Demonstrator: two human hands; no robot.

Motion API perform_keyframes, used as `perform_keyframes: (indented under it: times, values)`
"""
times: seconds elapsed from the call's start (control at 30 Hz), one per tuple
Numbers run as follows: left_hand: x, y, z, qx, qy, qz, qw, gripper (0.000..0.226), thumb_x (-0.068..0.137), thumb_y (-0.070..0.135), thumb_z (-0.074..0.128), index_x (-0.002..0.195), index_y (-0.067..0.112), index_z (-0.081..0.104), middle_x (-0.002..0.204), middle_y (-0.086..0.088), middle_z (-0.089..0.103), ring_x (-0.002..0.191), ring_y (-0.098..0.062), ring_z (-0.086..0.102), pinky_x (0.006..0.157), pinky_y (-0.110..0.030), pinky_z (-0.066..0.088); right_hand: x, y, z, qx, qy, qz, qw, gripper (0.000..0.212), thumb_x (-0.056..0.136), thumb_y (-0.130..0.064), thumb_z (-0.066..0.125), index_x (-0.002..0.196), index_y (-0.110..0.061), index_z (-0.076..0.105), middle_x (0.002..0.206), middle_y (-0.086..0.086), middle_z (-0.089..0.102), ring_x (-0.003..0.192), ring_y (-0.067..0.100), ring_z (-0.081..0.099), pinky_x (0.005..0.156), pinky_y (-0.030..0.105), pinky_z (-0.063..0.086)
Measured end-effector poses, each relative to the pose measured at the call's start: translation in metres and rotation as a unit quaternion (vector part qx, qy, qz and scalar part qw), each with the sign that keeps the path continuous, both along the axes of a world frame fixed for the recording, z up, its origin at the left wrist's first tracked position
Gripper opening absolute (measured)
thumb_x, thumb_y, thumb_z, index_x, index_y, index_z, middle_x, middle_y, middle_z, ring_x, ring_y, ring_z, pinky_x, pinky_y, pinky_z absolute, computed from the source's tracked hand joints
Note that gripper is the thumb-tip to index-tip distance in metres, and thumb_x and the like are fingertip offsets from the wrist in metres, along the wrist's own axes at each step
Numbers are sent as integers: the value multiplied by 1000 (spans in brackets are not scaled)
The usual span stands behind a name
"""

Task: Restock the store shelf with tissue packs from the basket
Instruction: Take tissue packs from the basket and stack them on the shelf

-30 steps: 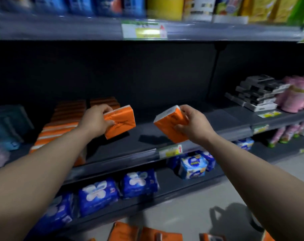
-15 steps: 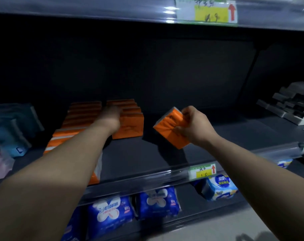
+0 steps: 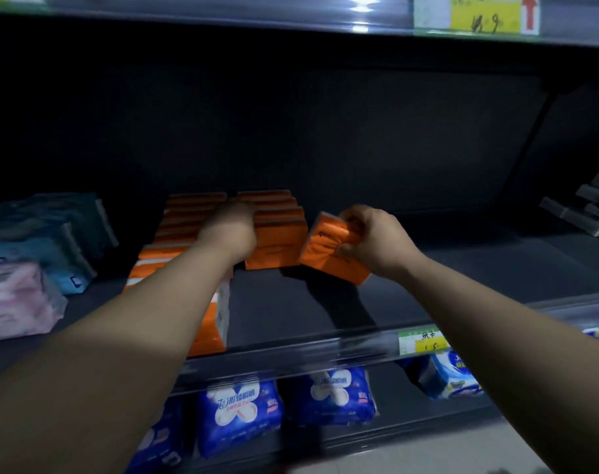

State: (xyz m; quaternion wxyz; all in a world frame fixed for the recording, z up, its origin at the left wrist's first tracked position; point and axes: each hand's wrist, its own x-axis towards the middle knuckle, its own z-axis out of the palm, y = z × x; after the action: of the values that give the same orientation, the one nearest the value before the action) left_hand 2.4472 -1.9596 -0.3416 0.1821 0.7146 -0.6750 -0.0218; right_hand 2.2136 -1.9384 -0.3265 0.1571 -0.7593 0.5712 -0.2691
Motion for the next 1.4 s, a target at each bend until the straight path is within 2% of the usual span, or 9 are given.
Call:
perform_keyframes:
  times: [0.1, 0.2, 0.27, 0.43, 0.7, 1.0, 1.2, 1.3, 1.4]
  values:
    - [3, 32, 6, -36, 18, 43, 998, 39, 89, 24, 58, 127, 16, 57, 129, -12, 57, 116, -33, 54, 91, -36, 46, 19, 3, 0, 0, 16, 30, 999, 38, 70, -17, 73, 105, -26, 63, 94, -2, 66, 86, 18, 62, 73, 31, 51]
    - [3, 66, 8, -51, 23, 77, 995, 25, 88, 31, 58, 107, 16, 64, 112, -12, 65, 106, -36, 57, 79, -36, 43, 41, 3, -3, 7, 25, 56, 998, 35, 72, -21, 74, 106, -27, 64, 94, -1, 67, 86, 20, 63, 74, 33, 51]
    - [3, 84, 4, -62, 19, 84, 994, 24, 88, 34, 58, 104, 17, 64, 110, -12, 63, 107, -36, 54, 80, -36, 42, 53, 3, -5, 10, 37, 67, 997, 35, 73, -21, 73, 106, -28, 65, 96, -1, 67, 89, 21, 62, 75, 31, 50]
    - [10, 101, -1, -68, 33, 91, 993, 32, 88, 40, 56, 114, 22, 62, 117, -8, 58, 111, -33, 50, 92, -40, 40, 80, -5, -13, -10, 85, 86, 993, 43, 73, -24, 73, 114, -32, 63, 120, 1, 59, 111, 23, 54, 95, 38, 46]
    - [19, 103, -5, -67, 48, 109, 991, 40, 91, 42, 53, 126, 23, 57, 125, -6, 57, 117, -31, 48, 97, -40, 37, 98, -23, -30, -70, 207, 51, 974, 49, 85, -32, 62, 132, -36, 50, 138, 9, 40, 126, 31, 35, 106, 40, 28]
    - [10, 107, 2, -64, 28, 99, 993, 38, 91, 41, 51, 123, 22, 57, 123, -5, 57, 116, -30, 48, 97, -40, 37, 80, -8, -22, -85, 144, 48, 985, 61, 78, -36, 69, 135, -28, 48, 134, 6, 49, 121, 30, 42, 103, 40, 32]
    - [-23, 123, 7, -64, 17, 64, 996, 39, 90, 40, 53, 124, 22, 56, 124, -4, 56, 117, -30, 48, 97, -41, 36, 38, 21, -17, -109, 133, 36, 984, 49, 79, -38, 64, 127, -26, 57, 114, 4, 62, 110, 27, 53, 98, 38, 39]
    - [-50, 133, 8, -63, 9, 34, 997, 39, 89, 41, 54, 123, 22, 57, 127, -4, 56, 119, -29, 46, 99, -41, 34, 8, 44, -17, -117, 123, 33, 985, 54, 77, -39, 62, 128, -20, 58, 125, 5, 62, 118, 28, 54, 102, 40, 39]
    - [-81, 144, 7, -61, -12, 3, 998, 36, 88, 42, 54, 119, 23, 59, 125, -4, 57, 118, -30, 48, 100, -40, 34, -31, 72, -19, -110, 141, 5, 984, 56, 81, -31, 67, 133, -20, 53, 135, 3, 55, 127, 24, 47, 107, 34, 31]
